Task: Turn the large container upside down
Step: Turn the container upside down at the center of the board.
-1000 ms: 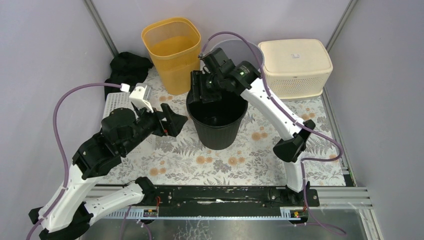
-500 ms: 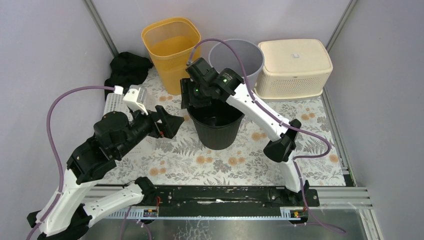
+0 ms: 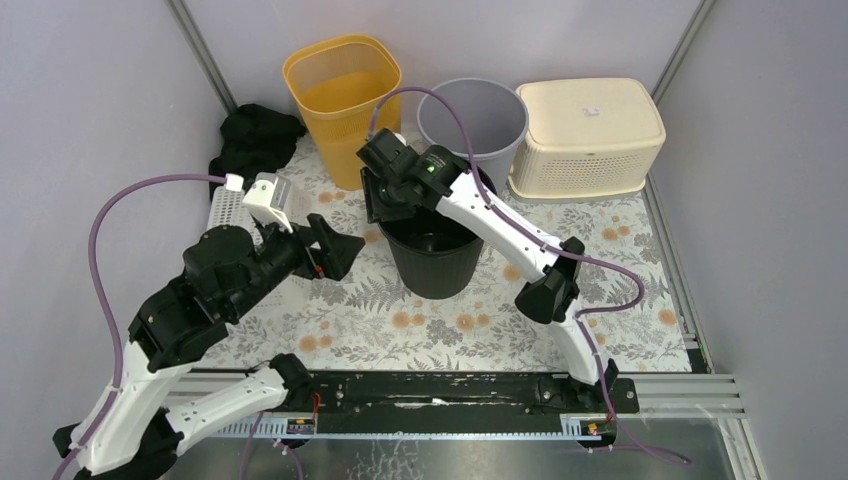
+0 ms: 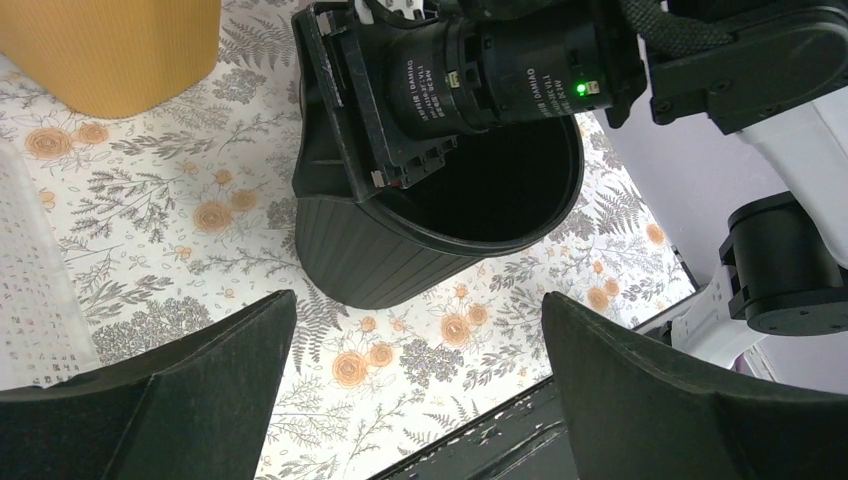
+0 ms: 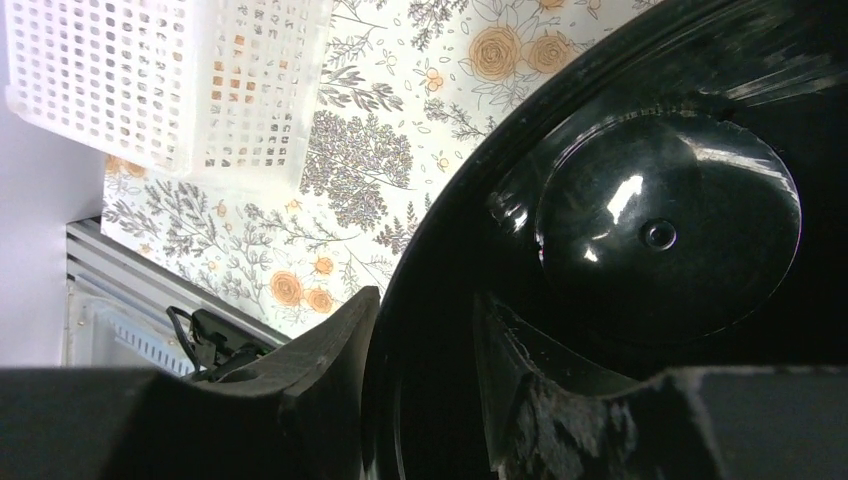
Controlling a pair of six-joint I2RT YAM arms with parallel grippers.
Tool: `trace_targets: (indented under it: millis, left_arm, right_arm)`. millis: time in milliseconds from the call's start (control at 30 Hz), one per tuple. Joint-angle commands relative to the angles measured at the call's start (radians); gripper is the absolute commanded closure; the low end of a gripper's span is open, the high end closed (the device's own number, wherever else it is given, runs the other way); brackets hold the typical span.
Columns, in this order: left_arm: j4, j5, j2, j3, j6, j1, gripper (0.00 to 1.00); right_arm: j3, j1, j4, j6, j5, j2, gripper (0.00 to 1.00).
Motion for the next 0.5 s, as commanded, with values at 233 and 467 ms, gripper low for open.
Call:
trace_targets:
  millis: [233, 467]
  left_arm:
    - [-0.014, -0.022, -0.009, 0.013, 0.015, 0.004, 0.0]
    - [-0.014, -0.021, -0.004, 0.016, 0.014, 0.004, 0.0]
  right_arm:
    - [0.029, 0.013, -0.056, -0.026, 0.036, 0.011, 0.84]
    - [0.028, 0.012, -0.063, -0.055, 0.006, -0.055, 1.0]
